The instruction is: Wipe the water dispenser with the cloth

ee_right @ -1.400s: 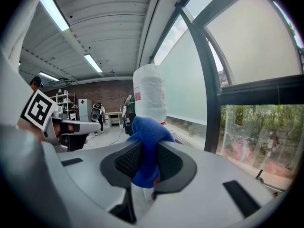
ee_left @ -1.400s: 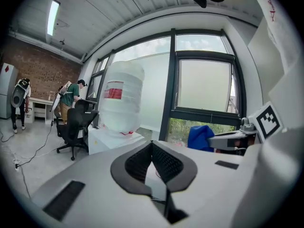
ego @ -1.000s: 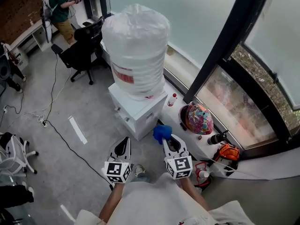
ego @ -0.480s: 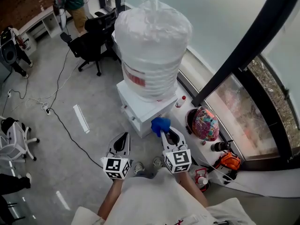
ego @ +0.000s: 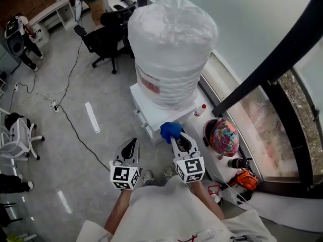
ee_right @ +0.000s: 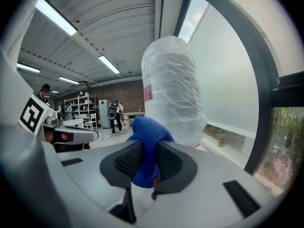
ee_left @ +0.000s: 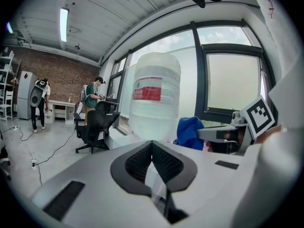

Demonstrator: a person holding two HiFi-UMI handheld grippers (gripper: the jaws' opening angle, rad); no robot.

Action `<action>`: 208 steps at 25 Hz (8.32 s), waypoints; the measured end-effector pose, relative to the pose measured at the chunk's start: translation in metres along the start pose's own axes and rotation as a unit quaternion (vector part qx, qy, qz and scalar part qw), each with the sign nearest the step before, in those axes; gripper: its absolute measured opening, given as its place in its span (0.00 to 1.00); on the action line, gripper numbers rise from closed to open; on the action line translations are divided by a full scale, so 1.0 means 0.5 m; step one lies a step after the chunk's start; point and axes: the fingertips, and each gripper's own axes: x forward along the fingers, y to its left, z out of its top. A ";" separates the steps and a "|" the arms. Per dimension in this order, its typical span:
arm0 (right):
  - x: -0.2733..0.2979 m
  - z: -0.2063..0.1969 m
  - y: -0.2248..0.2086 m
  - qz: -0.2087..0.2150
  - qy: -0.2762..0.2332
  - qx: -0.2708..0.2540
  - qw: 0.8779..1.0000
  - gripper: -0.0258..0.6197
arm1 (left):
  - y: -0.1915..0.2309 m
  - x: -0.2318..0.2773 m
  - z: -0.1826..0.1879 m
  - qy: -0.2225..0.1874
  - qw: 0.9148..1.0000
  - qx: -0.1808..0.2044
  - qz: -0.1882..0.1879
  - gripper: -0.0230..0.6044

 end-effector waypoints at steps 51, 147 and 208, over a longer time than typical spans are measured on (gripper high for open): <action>0.166 -0.252 -0.195 -0.004 0.120 0.004 0.993 0.16 | 0.001 0.051 -0.148 0.081 0.995 -0.048 0.044 0.05; 0.148 -0.444 0.036 0.084 0.167 0.017 0.982 0.16 | -0.038 -0.045 -0.229 0.102 0.993 -0.054 0.039 0.05; 0.228 -0.521 -0.058 0.066 0.201 0.030 0.977 0.16 | -0.135 0.127 -0.280 0.100 0.993 -0.058 -0.016 0.05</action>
